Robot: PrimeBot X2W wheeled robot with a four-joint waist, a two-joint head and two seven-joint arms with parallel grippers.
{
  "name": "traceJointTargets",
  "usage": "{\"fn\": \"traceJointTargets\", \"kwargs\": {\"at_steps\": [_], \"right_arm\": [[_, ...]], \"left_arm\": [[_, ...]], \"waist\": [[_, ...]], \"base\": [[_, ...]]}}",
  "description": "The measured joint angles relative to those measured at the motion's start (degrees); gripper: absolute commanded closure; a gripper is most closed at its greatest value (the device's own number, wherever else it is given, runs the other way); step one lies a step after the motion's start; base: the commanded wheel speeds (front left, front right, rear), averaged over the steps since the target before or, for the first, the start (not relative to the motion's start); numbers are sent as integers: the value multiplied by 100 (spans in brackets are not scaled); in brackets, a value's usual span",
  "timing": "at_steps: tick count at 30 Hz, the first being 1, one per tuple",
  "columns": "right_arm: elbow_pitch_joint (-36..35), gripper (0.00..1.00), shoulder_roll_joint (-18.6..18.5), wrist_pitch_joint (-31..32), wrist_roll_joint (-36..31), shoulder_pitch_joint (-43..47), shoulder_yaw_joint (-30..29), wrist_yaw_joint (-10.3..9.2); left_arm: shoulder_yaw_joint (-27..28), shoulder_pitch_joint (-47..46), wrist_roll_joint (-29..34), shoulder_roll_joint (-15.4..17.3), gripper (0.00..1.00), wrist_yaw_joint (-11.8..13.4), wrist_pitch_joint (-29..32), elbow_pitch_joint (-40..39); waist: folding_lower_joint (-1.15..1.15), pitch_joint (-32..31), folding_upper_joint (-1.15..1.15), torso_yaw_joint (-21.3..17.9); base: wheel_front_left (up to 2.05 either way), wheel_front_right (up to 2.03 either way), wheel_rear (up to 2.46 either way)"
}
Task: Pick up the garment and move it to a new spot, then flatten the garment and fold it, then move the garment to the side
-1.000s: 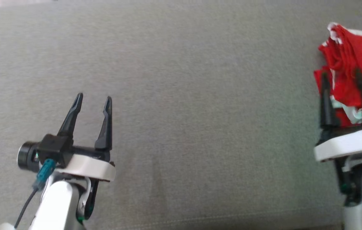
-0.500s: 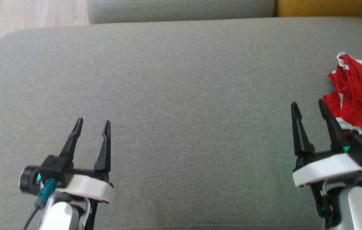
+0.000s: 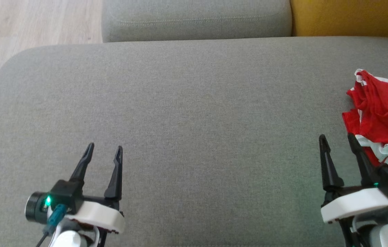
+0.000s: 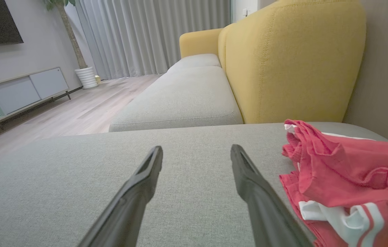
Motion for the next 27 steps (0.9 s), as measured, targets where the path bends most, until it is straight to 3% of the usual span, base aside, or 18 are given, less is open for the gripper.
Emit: {"fn": "traceJointTargets", "kwargs": {"at_steps": [27], "right_arm": [[-174, 0, 10, 138, 3, 216, -92, 0]], "left_arm": [[-91, 196, -112, 45, 0, 105, 212, -34]], "waist": [[0, -38, 0, 2]], "base": [[0, 0, 0]]}}
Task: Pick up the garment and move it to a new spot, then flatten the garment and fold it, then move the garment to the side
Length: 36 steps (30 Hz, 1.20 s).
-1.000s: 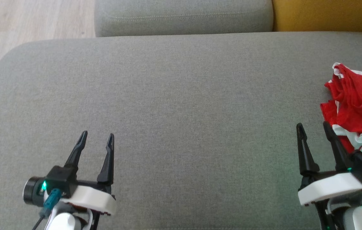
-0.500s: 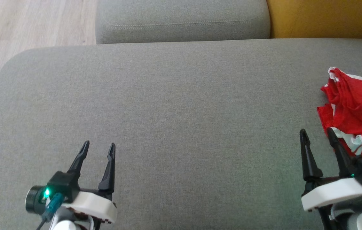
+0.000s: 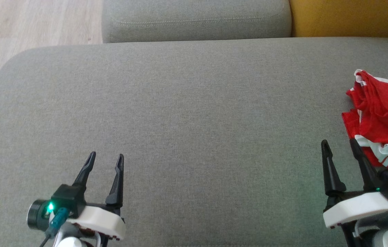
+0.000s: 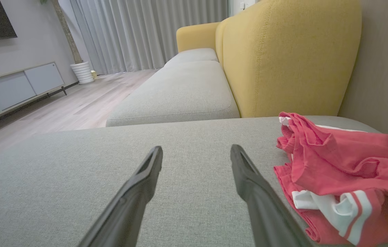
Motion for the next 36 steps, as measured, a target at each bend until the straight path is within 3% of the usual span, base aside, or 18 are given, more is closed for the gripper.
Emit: {"fn": "traceJointTargets", "kwargs": {"at_steps": [25, 26, 36], "right_arm": [[-16, 0, 1, 46, 40, -1, -4, 0], [52, 100, 1, 45, 48, 0, 0, -2], [442, 100, 4, 45, 449, 98, 22, -7]], "left_arm": [[-88, -14, -57, 60, 0, 93, -24, 30], [-90, -7, -56, 47, 100, 88, -19, 89], [-90, 215, -464, -41, 100, 43, 42, 390]], "waist": [[0, 54, 0, 44], [0, 55, 0, 45], [0, 40, 0, 29]], "base": [[0, 0, 0], [0, 0, 0], [0, 0, 0]]}}
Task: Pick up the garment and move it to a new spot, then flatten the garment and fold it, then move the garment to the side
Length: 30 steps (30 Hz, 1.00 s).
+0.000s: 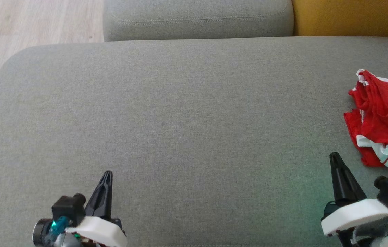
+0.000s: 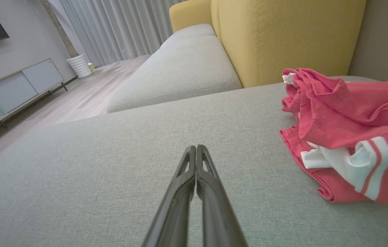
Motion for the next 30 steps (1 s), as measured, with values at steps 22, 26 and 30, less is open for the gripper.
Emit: {"fn": "traceJointTargets", "kwargs": {"at_steps": [22, 26, 30], "right_arm": [[304, 100, -11, 0, 1505, -130, 1, 0], [374, 100, -14, 0, 1781, -131, -2, 0], [416, 100, -18, 0, 2058, -156, -10, 0]], "left_arm": [[254, -118, -1482, -63, 100, -209, 282, 148], [332, -120, -1749, -77, 100, -215, 346, 164], [392, -130, -2016, -86, 100, -265, 399, 174]], "waist": [[0, -52, 0, -54], [0, -60, 0, -64], [0, -70, 0, -74]], "base": [[0, 0, 0], [0, 0, 0], [0, 0, 0]]}}
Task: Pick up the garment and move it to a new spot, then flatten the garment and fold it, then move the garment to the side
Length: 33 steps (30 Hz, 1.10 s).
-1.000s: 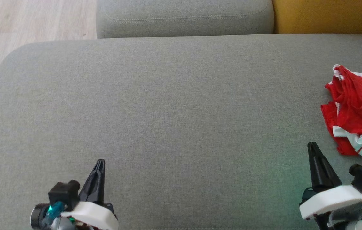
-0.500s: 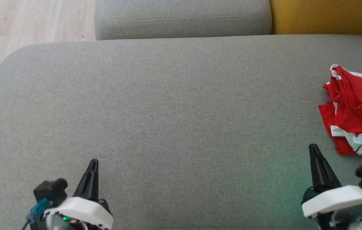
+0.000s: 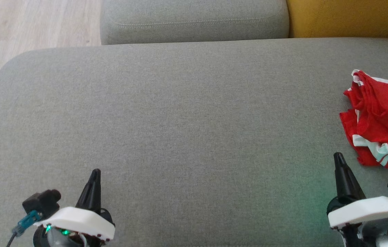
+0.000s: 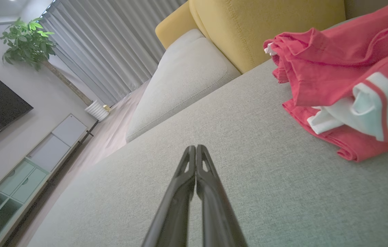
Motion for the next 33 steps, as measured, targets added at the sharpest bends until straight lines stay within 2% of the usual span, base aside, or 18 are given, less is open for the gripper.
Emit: {"fn": "traceJointTargets", "kwargs": {"at_steps": [33], "right_arm": [[463, 100, -40, 16, 2192, -332, -103, 0]], "left_arm": [[524, -221, -2161, -166, 100, -300, 457, 155]], "waist": [[0, -75, 0, -80]], "base": [[0, 0, 0]]}}
